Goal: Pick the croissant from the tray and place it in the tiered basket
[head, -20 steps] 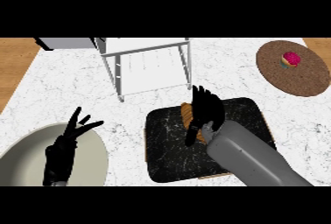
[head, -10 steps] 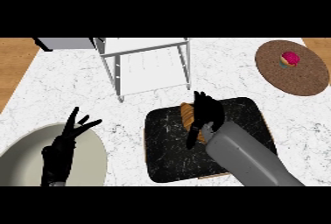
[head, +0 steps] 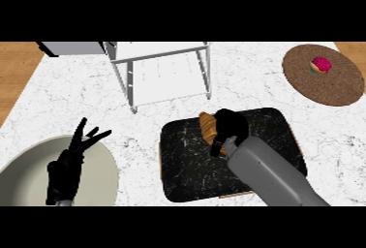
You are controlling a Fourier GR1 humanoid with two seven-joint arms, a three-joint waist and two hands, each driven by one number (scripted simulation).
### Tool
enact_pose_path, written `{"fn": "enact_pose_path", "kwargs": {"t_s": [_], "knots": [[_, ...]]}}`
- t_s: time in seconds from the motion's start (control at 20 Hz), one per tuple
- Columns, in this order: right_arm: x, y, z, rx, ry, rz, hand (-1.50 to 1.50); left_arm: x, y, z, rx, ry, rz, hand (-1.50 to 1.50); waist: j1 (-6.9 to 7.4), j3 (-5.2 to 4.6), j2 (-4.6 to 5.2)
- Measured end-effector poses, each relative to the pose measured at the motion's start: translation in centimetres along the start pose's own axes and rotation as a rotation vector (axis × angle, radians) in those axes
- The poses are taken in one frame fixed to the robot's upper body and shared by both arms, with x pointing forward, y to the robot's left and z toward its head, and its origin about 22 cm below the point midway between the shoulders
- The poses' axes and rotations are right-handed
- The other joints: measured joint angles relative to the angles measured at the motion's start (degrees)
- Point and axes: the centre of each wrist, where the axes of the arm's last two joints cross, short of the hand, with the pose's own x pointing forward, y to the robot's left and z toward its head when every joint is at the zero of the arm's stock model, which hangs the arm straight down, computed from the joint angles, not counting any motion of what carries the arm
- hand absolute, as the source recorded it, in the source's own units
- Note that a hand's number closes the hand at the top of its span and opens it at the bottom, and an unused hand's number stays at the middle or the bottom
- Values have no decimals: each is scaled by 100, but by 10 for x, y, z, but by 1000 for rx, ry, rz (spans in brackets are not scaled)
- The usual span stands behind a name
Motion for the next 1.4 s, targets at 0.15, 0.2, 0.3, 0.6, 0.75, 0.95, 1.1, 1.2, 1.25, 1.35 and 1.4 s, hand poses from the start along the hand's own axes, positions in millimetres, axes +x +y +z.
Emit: {"fn": "enact_pose_path", "kwargs": {"t_s": [0.15,0.2,0.3,0.6,0.75,0.95,1.1,1.2,1.25,1.35,1.4], "knots": [[2,2,0,-20,-11,5,150,0,0,0,-2,1,-3,0,-2,-6,-15],[1,4,-2,-24,-15,5,150,1,0,0,-3,-1,-2,0,6,-15,-18],[3,6,-2,-37,-23,13,150,1,-1,0,-3,-4,-1,0,7,-20,-22],[-3,6,-11,-114,-117,110,150,2,-1,-2,-10,-1,-1,0,42,-20,-15],[-19,-9,-19,-114,-254,206,150,5,-3,-2,-14,-12,-3,0,87,-19,26],[-43,-38,-33,-137,-431,285,150,8,-4,-3,-26,-20,1,0,134,-23,73],[-59,-63,-43,-166,-513,243,150,8,-6,-2,-20,-19,3,0,121,-28,67],[-62,-83,-44,-190,-562,181,150,6,-6,-2,-19,-19,3,0,95,-26,58],[-63,-91,-43,-196,-583,132,150,5,-5,-2,-15,-16,3,0,71,-26,48],[-62,-111,-38,-219,-625,40,150,3,-3,-1,-10,-8,7,0,21,-28,24],[-59,-124,-33,-237,-645,-10,150,3,-2,-1,-8,-3,3,0,2,-28,18]]}}
